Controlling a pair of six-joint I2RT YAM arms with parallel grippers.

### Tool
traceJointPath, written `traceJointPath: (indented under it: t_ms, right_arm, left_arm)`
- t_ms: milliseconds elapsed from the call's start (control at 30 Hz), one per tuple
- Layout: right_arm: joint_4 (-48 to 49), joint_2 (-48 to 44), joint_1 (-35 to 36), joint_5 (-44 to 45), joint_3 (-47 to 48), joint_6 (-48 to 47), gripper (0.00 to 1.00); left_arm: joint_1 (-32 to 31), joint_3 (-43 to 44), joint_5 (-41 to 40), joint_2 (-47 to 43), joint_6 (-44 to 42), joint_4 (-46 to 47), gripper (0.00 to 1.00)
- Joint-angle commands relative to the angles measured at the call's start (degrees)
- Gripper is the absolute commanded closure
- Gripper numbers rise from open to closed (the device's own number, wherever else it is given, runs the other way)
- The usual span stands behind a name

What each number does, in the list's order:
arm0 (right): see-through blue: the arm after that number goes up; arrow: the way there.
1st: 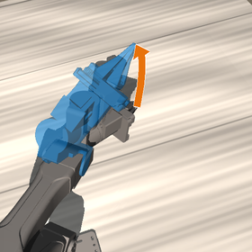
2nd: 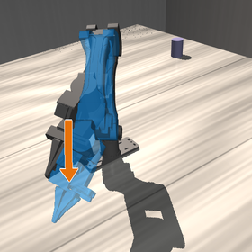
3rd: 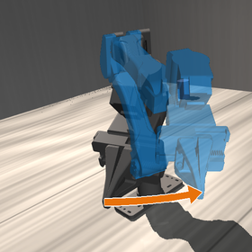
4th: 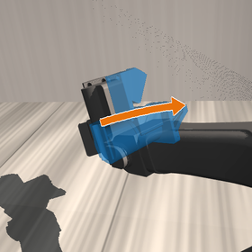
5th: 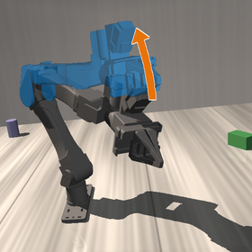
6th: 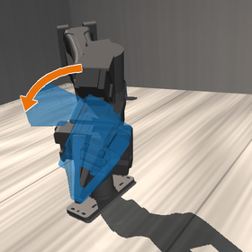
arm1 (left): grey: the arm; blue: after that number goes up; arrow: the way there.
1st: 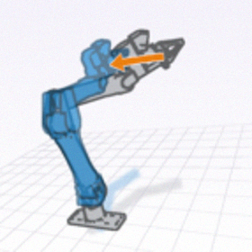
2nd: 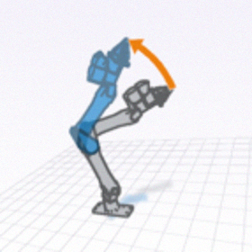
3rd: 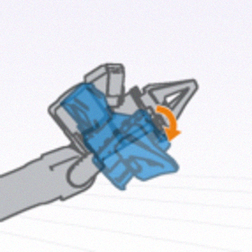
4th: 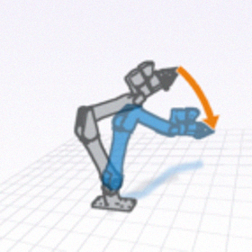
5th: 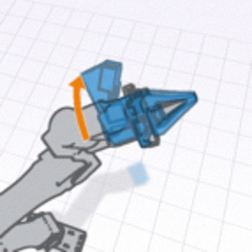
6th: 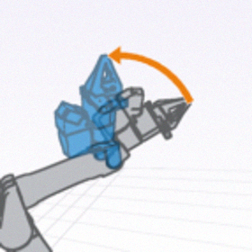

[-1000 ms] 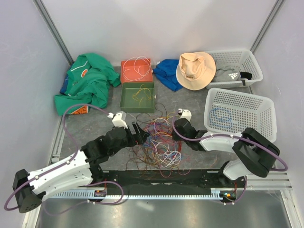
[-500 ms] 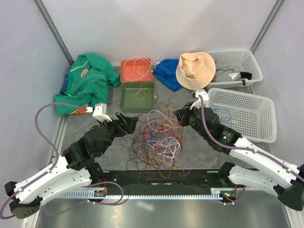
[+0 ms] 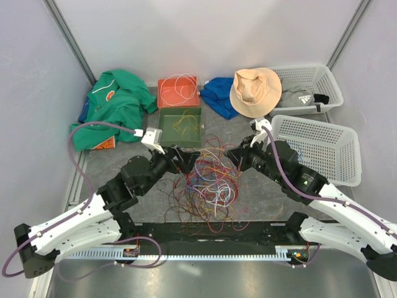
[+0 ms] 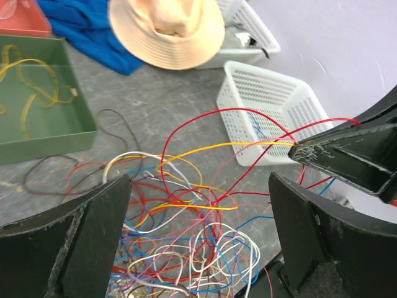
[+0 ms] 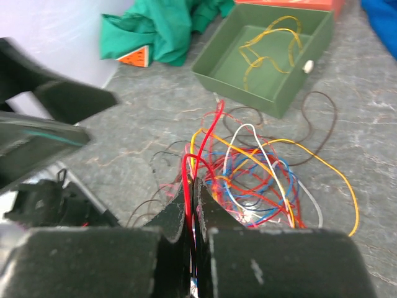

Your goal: Untangle the cables

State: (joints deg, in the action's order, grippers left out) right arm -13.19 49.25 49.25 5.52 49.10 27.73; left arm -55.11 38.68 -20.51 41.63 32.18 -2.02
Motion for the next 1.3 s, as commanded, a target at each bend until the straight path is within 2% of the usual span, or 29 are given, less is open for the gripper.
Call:
traceJointPath:
  t_ms: [0,133,233,433,567,667,833,1067,1133,1267]
  right_arm:
    - [0.9,-2.7,0.1,-5.3,3.5,-0.5,1.0]
    - [0.8,-4.1,0.1,-6.9,3.3,-0.5,1.0]
    - [0.5,-4.9,0.1,-7.4,2.9,-0.4,1.0]
    - [0.6,-6.0,0.1,-10.0,3.2,0.0,1.0]
    - [0.4,-7.2,0.1,-10.7,3.3,-0.4,1.0]
    - [-0.3,-8.3,0.1,-10.4,3.1,-0.7,1.0]
    - [-1.6,-9.1,0.1,-9.4,2.8,-1.2,1.0]
    - [-2.3,-9.4,0.1,-8.2,2.3,-2.0,1.0]
    - [-2.4,-9.5,0.1,-8.5,2.3,-2.0,1.0]
    - [-2.9,-10.4,0.1,-9.3,3.3,-2.2,1.0]
  left_arm:
    - [-0.2,0.9,7.8,3.9,-4.4,9.0,0.01]
    - [-0.3,0.8,13.0,7.4,-4.1,12.2,0.03]
    - [-0.2,0.3,13.3,8.8,-3.7,13.2,0.04]
    - [-0.2,-0.3,8.7,10.2,-4.1,12.7,0.05]
    - [-0.2,0.3,0.3,11.3,-2.9,7.6,0.06]
    - [-0.1,0.4,-1.1,11.8,-2.0,4.1,0.06]
    - [-0.1,-1.4,3.2,10.8,-1.5,0.7,0.05]
    - [-0.1,-4.6,13.9,12.5,-1.0,-2.1,0.04]
    - [-0.1,-5.7,14.4,12.8,-0.4,-0.6,0.04]
    - [-0.1,-7.5,8.7,11.0,0.5,0.5,0.04]
